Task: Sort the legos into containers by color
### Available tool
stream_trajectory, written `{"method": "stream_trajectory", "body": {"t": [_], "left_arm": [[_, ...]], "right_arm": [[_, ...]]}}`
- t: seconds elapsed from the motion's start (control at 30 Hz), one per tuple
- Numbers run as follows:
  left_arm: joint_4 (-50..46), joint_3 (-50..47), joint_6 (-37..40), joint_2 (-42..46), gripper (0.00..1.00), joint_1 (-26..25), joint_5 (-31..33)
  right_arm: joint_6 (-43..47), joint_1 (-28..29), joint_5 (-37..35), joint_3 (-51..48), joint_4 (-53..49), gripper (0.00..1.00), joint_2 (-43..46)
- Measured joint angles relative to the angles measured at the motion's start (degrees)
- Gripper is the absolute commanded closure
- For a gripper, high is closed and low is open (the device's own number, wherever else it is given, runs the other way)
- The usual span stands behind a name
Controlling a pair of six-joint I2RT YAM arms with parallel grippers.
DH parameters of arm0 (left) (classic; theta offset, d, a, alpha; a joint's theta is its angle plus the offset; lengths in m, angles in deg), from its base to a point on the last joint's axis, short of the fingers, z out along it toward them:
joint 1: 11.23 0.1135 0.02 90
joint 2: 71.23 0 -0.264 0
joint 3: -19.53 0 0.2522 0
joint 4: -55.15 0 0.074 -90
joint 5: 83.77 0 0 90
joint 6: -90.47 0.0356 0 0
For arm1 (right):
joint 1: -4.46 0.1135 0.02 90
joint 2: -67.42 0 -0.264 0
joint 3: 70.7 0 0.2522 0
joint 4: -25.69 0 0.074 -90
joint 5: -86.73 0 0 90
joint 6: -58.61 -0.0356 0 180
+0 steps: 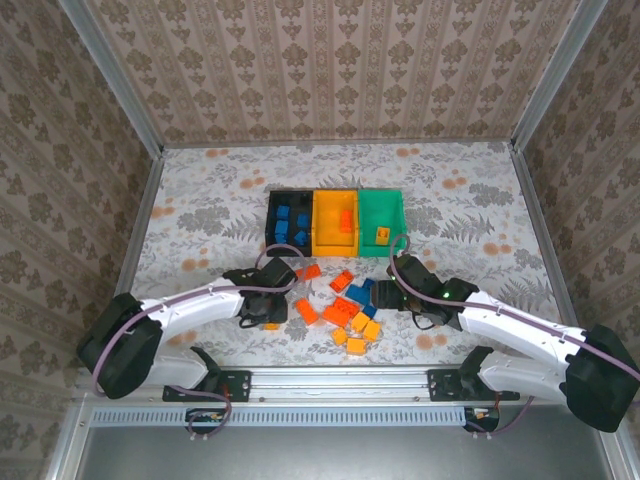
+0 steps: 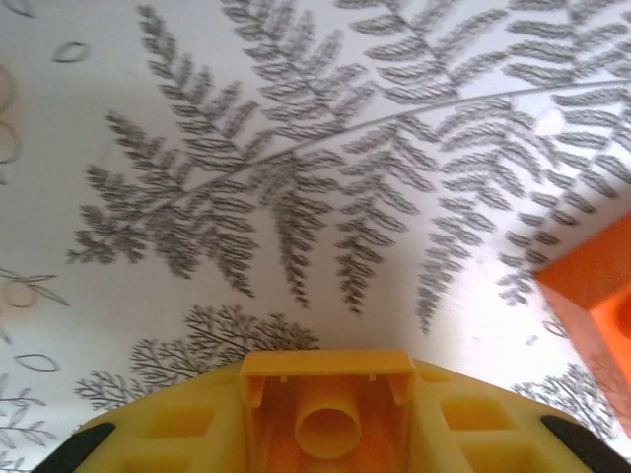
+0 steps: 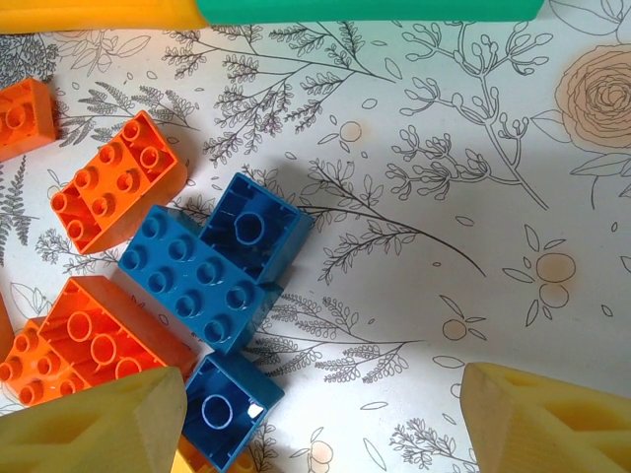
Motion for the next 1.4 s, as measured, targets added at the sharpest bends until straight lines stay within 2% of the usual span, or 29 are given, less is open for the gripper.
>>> {"method": "stream_trajectory", "body": {"t": [0.17, 0.27, 0.37, 0.73, 1.0, 1.1, 1.17, 1.33, 1.4], "left_arm": [[-1.7, 4.0, 0.5, 0.7, 0.68, -0.3, -1.2], [-2.7, 12.1, 2.3, -0.1, 0.68, 0.2, -1.3], [-1.6, 23.1, 4.5, -4.7, 0.68, 0.9, -1.5], [0.2, 64.0, 11.7, -36.9, 0.68, 1.2, -4.2], [-3.1, 81.5, 13.0, -52.5, 0.64, 0.9, -5.9], [-4.7, 86.4, 13.2, -56.5, 0.59, 0.4, -6.4], [-5.5, 89.2, 13.5, -58.5, 0.53, 0.0, -6.6], [-6.7, 91.8, 13.5, -59.7, 0.28, -0.5, -7.3], [-6.7, 92.1, 13.3, -59.7, 0.21, -0.5, -7.6]], "right_arm": [[-0.4, 0.0, -1.2, -0.1, 0.0, 0.25, 0.1], [-0.5, 0.0, -2.0, -0.5, 0.0, 0.25, 0.6], [-0.6, 0.0, -2.5, -0.9, 0.0, 0.24, 1.2], [-0.6, -0.5, -3.8, -2.0, -1.9, 0.24, 4.4], [-0.6, -1.3, -3.7, -2.4, -2.8, 0.24, 5.2], [-0.7, -1.4, -3.7, -2.6, -2.8, 0.24, 5.8], [-0.8, -1.4, -3.7, -2.7, -2.8, 0.23, 6.2], [-1.1, -1.4, -3.7, -2.8, -2.8, 0.23, 6.6], [-1.4, -1.4, -3.7, -2.8, -2.8, 0.22, 6.9]]}}
